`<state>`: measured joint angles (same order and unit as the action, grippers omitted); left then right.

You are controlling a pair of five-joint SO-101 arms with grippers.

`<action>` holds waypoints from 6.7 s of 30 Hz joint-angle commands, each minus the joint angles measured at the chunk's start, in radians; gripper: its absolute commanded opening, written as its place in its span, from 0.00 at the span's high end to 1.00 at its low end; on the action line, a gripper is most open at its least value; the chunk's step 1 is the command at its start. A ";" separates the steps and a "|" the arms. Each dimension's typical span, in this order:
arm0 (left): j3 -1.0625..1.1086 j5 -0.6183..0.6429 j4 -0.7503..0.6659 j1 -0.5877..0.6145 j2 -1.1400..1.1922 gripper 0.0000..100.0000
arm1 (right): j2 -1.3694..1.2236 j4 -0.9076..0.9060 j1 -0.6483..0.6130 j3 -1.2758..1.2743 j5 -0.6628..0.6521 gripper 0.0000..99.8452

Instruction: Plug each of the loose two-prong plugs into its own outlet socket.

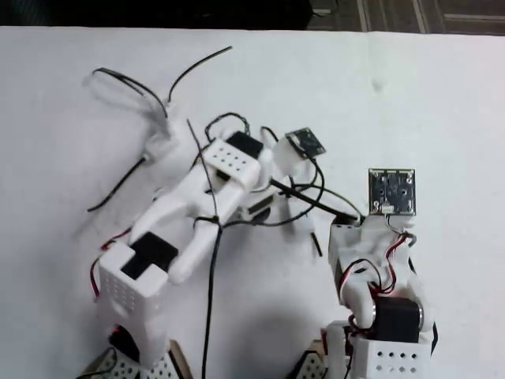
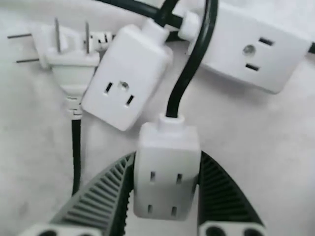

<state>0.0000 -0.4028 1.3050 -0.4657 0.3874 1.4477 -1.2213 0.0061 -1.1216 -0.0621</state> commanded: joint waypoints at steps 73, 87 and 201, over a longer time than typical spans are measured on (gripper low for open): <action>1.010 -0.011 -0.384 0.960 -1.098 0.98 | -0.527 0.231 -0.746 0.133 0.000 0.98; 1.114 -0.015 -0.460 0.958 -1.098 0.98 | -0.776 0.453 -0.779 0.137 -0.044 0.98; 1.162 -0.057 -0.499 0.958 -1.104 0.98 | -0.450 0.348 -0.627 -0.170 -0.077 0.98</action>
<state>1.1646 -0.4488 0.8232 0.4856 -0.6897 0.9521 -0.8531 -0.6352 -1.2950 -0.1511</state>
